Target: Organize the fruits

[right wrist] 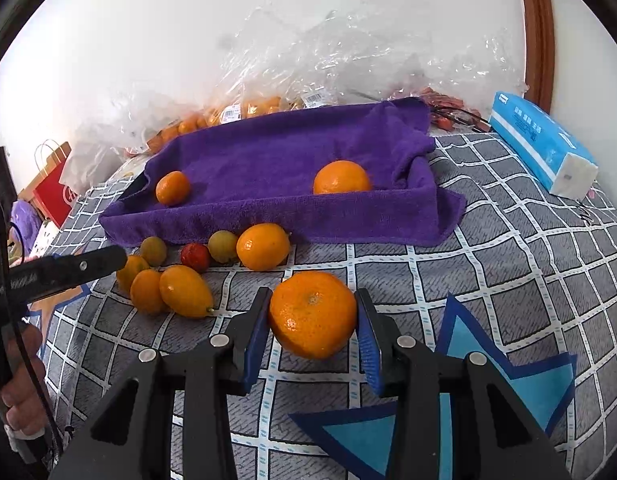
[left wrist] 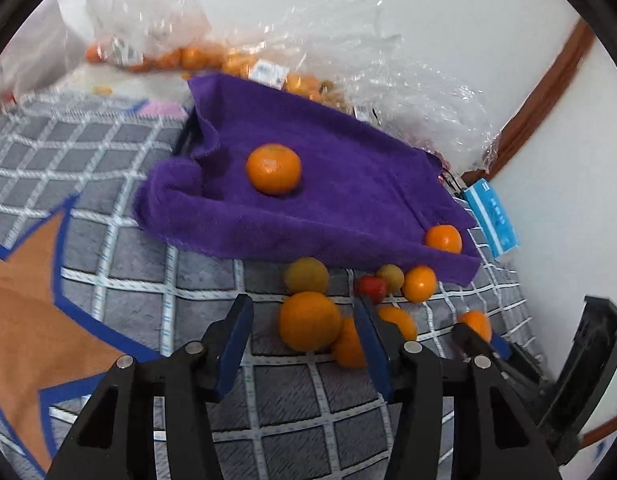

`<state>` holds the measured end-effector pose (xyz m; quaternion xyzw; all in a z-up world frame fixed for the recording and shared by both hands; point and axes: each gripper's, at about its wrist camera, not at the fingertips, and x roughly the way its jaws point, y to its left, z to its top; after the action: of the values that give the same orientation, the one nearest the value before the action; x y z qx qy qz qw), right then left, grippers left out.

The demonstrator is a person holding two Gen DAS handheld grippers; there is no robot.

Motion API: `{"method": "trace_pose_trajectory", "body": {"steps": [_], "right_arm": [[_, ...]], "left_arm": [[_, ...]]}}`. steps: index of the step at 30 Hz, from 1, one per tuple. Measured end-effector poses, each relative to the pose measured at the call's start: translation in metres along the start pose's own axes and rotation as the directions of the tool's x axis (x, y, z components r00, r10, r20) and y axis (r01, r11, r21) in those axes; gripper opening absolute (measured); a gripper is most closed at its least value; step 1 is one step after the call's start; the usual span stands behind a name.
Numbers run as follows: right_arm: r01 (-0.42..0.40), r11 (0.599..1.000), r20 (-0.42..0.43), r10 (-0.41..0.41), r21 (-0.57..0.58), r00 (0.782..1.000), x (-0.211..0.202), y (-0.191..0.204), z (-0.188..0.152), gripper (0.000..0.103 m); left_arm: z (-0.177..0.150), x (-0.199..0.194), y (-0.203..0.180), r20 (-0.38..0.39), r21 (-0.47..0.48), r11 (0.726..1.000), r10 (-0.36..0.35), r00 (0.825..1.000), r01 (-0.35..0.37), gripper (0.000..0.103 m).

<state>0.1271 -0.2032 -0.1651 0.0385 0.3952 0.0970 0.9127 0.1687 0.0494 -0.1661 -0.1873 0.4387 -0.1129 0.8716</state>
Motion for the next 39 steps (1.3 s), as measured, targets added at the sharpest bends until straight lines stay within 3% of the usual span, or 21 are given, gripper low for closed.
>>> {"method": "trace_pose_trajectory", "body": {"steps": [4, 5, 9, 14, 18, 26, 39], "right_arm": [[0.006, 1.000, -0.003, -0.006, 0.006, 1.000, 0.001, -0.001, 0.000, 0.041], [0.006, 1.000, -0.003, -0.006, 0.011, 1.000, 0.001, -0.002, 0.000, 0.041], [0.005, 1.000, -0.004, -0.005, 0.022, 1.000, 0.002, -0.004, 0.000, 0.041], [0.007, 1.000, -0.006, -0.007, 0.020, 1.000, 0.003, -0.004, 0.000, 0.041], [0.007, 1.000, -0.014, -0.006, 0.022, 1.000, 0.005, -0.004, 0.000, 0.041], [-0.016, 0.999, -0.028, 0.017, 0.040, 0.999, 0.007, -0.008, 0.000, 0.041], [0.010, 1.000, -0.045, -0.010, 0.000, 0.999, 0.011, 0.000, -0.001, 0.040]], "left_arm": [[-0.002, 0.007, 0.001, -0.012, -0.001, 1.000, -0.001, 1.000, 0.001, 0.041], [-0.002, 0.007, 0.001, -0.013, 0.003, 1.000, 0.006, 1.000, -0.006, 0.034], [0.001, -0.003, 0.003, -0.003, 0.011, 0.999, 0.032, 0.999, -0.032, 0.034], [0.000, -0.023, 0.004, 0.080, 0.100, 0.977, 0.182, 0.980, -0.190, 0.034], [-0.006, -0.013, 0.006, 0.070, 0.177, 0.952, 0.240, 0.968, -0.248, 0.035], [-0.007, -0.004, 0.013, 0.083, 0.185, 0.949, 0.245, 0.966, -0.256, 0.035], [-0.009, -0.005, 0.013, 0.085, 0.157, 0.956, 0.238, 0.967, -0.249, 0.035]]}}
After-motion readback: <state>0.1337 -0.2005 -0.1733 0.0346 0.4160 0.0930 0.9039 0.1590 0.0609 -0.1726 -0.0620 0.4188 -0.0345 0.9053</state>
